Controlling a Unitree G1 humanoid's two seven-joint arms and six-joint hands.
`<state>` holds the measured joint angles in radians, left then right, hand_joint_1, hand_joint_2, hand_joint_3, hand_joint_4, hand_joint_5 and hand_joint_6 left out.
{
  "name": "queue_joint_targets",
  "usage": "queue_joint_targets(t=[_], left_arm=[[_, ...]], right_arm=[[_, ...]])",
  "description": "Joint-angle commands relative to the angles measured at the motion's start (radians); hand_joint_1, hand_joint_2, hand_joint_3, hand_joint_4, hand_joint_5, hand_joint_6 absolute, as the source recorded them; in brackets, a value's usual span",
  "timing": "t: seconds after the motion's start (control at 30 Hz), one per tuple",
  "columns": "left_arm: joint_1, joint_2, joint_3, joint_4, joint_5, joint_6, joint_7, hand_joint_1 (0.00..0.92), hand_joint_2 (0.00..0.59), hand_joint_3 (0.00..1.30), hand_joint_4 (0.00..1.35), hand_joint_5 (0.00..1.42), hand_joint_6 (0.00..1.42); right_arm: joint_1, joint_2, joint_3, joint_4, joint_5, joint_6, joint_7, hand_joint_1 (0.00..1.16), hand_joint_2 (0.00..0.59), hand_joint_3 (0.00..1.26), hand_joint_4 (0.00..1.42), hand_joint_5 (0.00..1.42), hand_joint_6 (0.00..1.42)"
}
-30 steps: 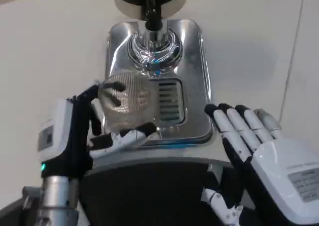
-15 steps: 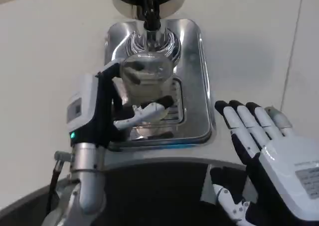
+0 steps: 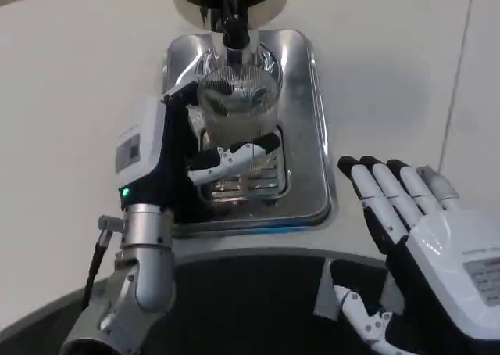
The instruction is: Grasp the cup under the faucet to collect the drink, then remove the cup.
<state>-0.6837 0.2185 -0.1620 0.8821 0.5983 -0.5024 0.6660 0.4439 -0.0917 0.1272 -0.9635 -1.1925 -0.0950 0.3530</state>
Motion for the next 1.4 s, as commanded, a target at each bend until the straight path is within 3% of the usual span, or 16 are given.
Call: queue_joint_targets(t=[0.03, 0.07, 0.13, 0.2, 0.27, 0.43, 0.53, 0.77, 0.9, 1.07, 1.4], left_arm=[[0.018, 0.033, -0.029, -0.008, 0.010, -0.013, 0.008, 0.521, 0.036, 0.62, 0.51, 0.81, 0.99], [0.025, 0.040, -0.031, -0.012, 0.001, -0.017, -0.007, 0.395, 0.029, 0.47, 0.34, 0.69, 0.87], [0.033, 0.049, -0.031, -0.017, -0.014, -0.026, -0.033, 0.292, 0.020, 0.32, 0.12, 0.51, 0.59], [0.038, 0.057, -0.030, -0.022, -0.022, -0.033, -0.050, 0.243, 0.026, 0.23, 0.03, 0.42, 0.42], [0.044, 0.063, -0.027, -0.035, -0.029, -0.041, -0.064, 0.216, 0.024, 0.19, 0.00, 0.37, 0.35], [0.076, 0.081, -0.025, -0.103, -0.032, -0.042, -0.082, 0.196, 0.024, 0.14, 0.00, 0.33, 0.30], [0.115, 0.099, -0.016, -0.169, -0.038, -0.036, -0.097, 0.184, 0.025, 0.12, 0.00, 0.30, 0.27], [0.378, 0.184, 0.088, -0.498, -0.074, -0.002, -0.160, 0.186, 0.029, 0.10, 0.00, 0.26, 0.23], [0.544, 0.208, 0.148, -0.648, -0.081, 0.018, -0.191, 0.189, 0.038, 0.10, 0.00, 0.25, 0.22], [0.702, 0.210, 0.199, -0.754, -0.088, 0.033, -0.226, 0.189, 0.045, 0.10, 0.00, 0.25, 0.22], [0.832, 0.199, 0.248, -0.804, -0.092, 0.031, -0.265, 0.185, 0.056, 0.10, 0.00, 0.27, 0.26]], right_arm=[[0.010, 0.002, 0.003, -0.008, 0.004, -0.004, 0.004, 0.30, 0.548, 0.00, 0.00, 0.00, 0.00], [0.013, 0.002, 0.004, -0.007, 0.005, -0.005, 0.001, 0.30, 0.548, 0.00, 0.00, 0.00, 0.00], [0.015, 0.002, 0.007, -0.006, 0.007, -0.007, -0.002, 0.30, 0.548, 0.00, 0.00, 0.00, 0.00], [0.019, 0.001, 0.007, -0.005, 0.009, -0.010, -0.009, 0.30, 0.548, 0.00, 0.00, 0.00, 0.00], [0.022, 0.000, 0.007, -0.006, 0.011, -0.013, -0.015, 0.30, 0.548, 0.00, 0.00, 0.00, 0.00], [0.041, -0.006, 0.000, -0.017, 0.029, -0.023, -0.033, 0.30, 0.548, 0.00, 0.00, 0.00, 0.00], [0.031, 0.010, 0.000, -0.023, 0.046, -0.013, -0.033, 0.30, 0.548, 0.00, 0.00, 0.00, 0.00], [-0.105, 0.093, 0.006, -0.030, 0.134, 0.079, 0.012, 0.30, 0.548, 0.00, 0.00, 0.00, 0.00], [-0.184, 0.112, -0.001, -0.029, 0.201, 0.132, 0.037, 0.30, 0.544, 0.00, 0.00, 0.00, 0.00], [-0.273, 0.113, -0.022, -0.003, 0.321, 0.186, 0.042, 0.33, 0.545, 0.00, 0.00, 0.00, 0.00], [-0.433, 0.116, -0.041, -0.029, 0.525, 0.343, 0.078, 0.36, 0.549, 0.00, 0.00, 0.00, 0.00]])
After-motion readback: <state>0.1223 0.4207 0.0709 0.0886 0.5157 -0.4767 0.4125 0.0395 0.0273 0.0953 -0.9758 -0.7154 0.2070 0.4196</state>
